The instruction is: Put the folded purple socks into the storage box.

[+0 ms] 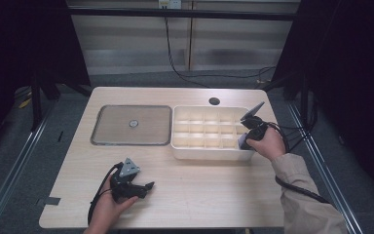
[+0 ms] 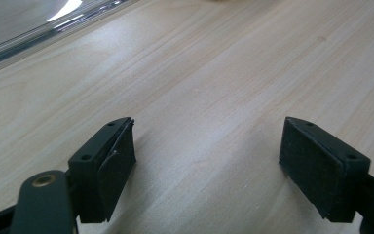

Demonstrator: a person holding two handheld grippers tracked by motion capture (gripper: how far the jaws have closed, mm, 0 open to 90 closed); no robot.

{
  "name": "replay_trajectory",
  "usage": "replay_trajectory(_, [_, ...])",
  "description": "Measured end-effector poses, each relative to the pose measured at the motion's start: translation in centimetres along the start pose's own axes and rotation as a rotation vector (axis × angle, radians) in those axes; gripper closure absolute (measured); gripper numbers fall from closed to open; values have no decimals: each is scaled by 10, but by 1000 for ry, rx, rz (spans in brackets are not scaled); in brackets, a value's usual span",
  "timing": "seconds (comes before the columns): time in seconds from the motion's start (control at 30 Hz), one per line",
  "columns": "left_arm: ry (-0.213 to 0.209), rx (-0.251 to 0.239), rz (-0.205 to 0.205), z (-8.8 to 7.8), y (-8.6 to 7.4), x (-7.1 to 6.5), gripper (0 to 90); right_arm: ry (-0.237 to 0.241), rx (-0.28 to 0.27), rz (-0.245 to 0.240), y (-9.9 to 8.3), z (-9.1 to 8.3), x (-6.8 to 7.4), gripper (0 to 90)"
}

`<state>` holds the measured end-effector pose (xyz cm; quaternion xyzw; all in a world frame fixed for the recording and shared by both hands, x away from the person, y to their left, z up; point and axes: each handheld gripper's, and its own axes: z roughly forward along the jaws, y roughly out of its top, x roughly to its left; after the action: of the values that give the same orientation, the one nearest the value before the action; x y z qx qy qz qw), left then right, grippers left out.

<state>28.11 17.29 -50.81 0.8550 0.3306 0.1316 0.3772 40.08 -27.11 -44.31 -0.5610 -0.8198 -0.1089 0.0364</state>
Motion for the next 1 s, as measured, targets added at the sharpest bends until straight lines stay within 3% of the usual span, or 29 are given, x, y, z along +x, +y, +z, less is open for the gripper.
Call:
replay_trajectory(0.37, [0,0,0,0,0,0,203,-8,10,-5,1,1,1,900])
replay_trajectory(0.7, [2,1,5,0,0,0,203,-28,-28,-16,8,-29,1,900])
replay_trajectory(1.0, [0,6,6,-1,0,0,203,-58,-95,23,19,-54,-5,900])
